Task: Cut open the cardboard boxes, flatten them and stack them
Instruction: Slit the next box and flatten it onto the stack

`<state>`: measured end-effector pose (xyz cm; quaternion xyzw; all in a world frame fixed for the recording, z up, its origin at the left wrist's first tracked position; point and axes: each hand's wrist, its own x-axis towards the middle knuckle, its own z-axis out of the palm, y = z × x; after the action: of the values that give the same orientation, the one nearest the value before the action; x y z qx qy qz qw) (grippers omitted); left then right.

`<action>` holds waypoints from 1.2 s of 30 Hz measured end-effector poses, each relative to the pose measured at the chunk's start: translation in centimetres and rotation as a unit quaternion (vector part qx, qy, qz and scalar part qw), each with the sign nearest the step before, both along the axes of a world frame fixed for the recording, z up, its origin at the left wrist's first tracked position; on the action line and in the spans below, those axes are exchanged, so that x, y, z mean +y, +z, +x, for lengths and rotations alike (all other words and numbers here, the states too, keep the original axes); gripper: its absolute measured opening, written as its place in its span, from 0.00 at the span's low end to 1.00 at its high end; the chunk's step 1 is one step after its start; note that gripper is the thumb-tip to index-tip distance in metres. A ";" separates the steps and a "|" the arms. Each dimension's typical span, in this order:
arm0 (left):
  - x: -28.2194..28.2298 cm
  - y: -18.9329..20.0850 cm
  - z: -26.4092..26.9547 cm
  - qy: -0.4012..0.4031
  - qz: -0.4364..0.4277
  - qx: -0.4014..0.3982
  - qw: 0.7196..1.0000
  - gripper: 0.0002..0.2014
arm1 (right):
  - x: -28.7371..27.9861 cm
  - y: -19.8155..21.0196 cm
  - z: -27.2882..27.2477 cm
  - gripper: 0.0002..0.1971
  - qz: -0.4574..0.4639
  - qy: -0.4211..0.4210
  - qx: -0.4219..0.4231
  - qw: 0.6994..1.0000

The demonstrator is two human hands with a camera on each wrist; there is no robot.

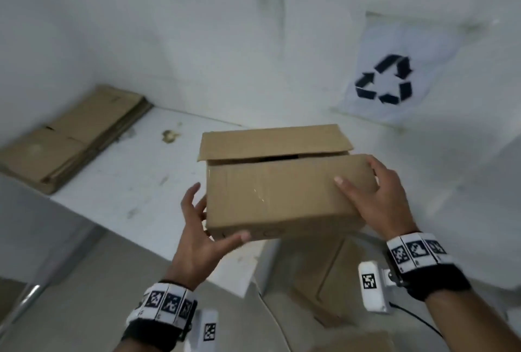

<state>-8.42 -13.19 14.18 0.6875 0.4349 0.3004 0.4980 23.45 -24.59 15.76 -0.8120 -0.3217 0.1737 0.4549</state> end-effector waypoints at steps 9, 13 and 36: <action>18.0 -0.4 -16.1 -0.012 0.085 0.270 0.959 0.62 | 24.4 4.0 -16.4 0.38 0.007 0.078 0.043 0.996; 23.4 -1.1 -18.5 0.010 0.039 0.295 0.955 0.58 | 32.0 2.4 -20.4 0.38 -0.015 0.125 0.034 0.991; 48.2 -9.5 -21.5 -0.112 -0.403 0.364 0.832 0.33 | 39.5 -17.9 -22.4 0.22 -0.267 0.003 0.068 0.961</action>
<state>-29.87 34.99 4.67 0.5298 0.5872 -0.2309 0.5668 1.10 14.91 -2.11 -0.8891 -0.2343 0.3098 0.2421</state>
